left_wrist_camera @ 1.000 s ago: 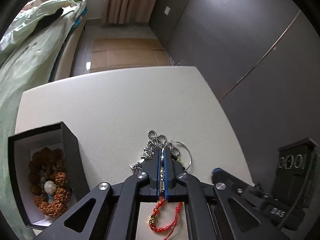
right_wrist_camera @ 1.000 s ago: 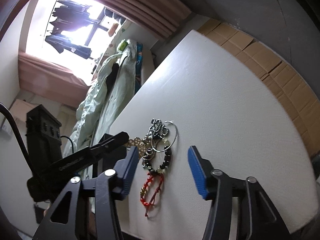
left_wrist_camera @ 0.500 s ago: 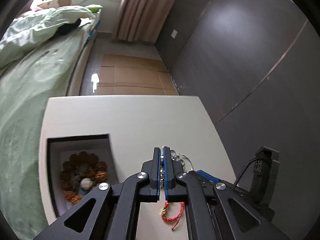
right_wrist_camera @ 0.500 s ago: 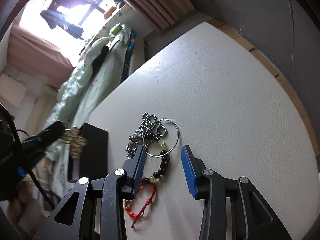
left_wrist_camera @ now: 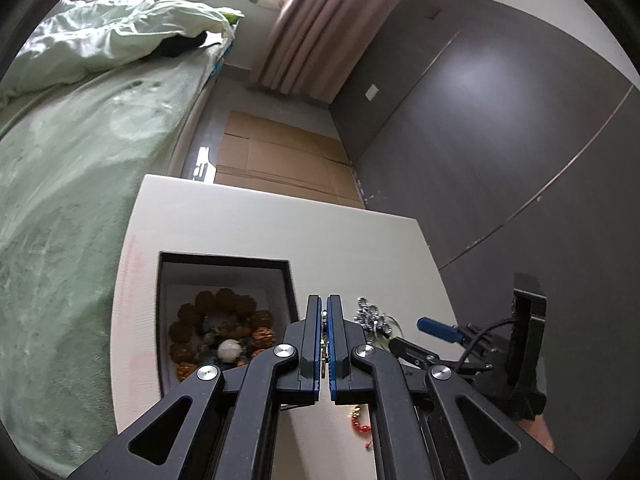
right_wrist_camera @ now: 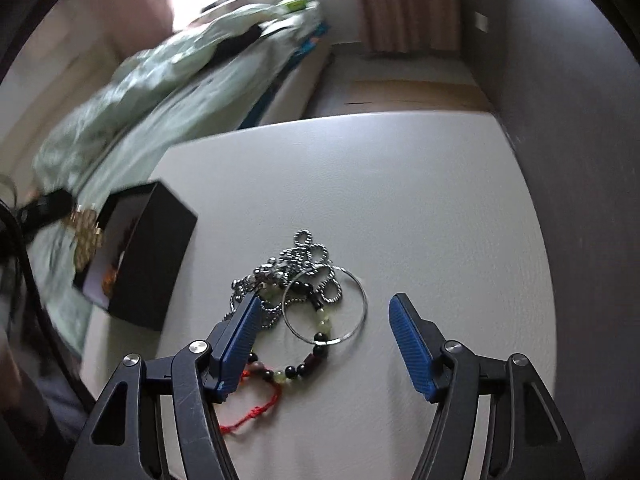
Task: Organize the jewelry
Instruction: 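Drop chain in black box with left gripper while right gripper grasps silver hoop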
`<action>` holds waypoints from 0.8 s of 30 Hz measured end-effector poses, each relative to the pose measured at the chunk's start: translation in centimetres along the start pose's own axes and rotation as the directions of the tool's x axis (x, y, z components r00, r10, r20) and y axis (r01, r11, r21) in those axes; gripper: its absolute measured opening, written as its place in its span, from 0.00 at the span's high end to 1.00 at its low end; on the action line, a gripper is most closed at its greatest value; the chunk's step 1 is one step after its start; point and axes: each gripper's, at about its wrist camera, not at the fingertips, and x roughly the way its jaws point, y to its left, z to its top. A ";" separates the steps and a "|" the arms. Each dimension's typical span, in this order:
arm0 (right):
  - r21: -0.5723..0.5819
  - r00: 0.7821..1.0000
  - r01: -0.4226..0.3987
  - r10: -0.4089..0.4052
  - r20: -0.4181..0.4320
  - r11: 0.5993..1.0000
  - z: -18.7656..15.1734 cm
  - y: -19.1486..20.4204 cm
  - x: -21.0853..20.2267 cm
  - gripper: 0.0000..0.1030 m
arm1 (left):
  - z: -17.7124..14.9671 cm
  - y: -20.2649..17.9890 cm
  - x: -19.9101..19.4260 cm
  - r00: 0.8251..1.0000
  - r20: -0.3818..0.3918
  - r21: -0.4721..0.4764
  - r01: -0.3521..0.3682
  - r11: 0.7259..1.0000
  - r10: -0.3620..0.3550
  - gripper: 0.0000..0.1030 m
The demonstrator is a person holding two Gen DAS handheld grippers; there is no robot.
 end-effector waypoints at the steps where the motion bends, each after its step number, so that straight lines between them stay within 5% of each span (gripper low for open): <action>1: -0.048 1.000 -0.003 0.002 -0.012 0.999 0.3 0.2 0.1 0.35 | -0.1 0.2 -0.1 1.000 0.003 -0.005 -0.004 1.000 0.004 0.98; 9: -0.271 0.994 -0.007 -0.024 -0.109 0.962 0.9 1.4 2.0 0.35 | -0.1 2.7 -0.2 0.999 0.018 -0.053 -0.036 0.998 0.037 0.98; 17: -0.355 0.988 -0.042 -0.015 -0.156 0.934 1.5 1.4 2.7 0.36 | -0.2 4.2 0.5 0.999 0.008 -0.085 -0.032 0.996 0.032 0.98; 24: -0.391 0.985 -0.028 -0.041 -0.167 0.920 1.4 0.8 2.2 0.52 | -0.4 4.5 0.7 1.000 -0.002 -0.085 -0.028 0.996 0.028 0.98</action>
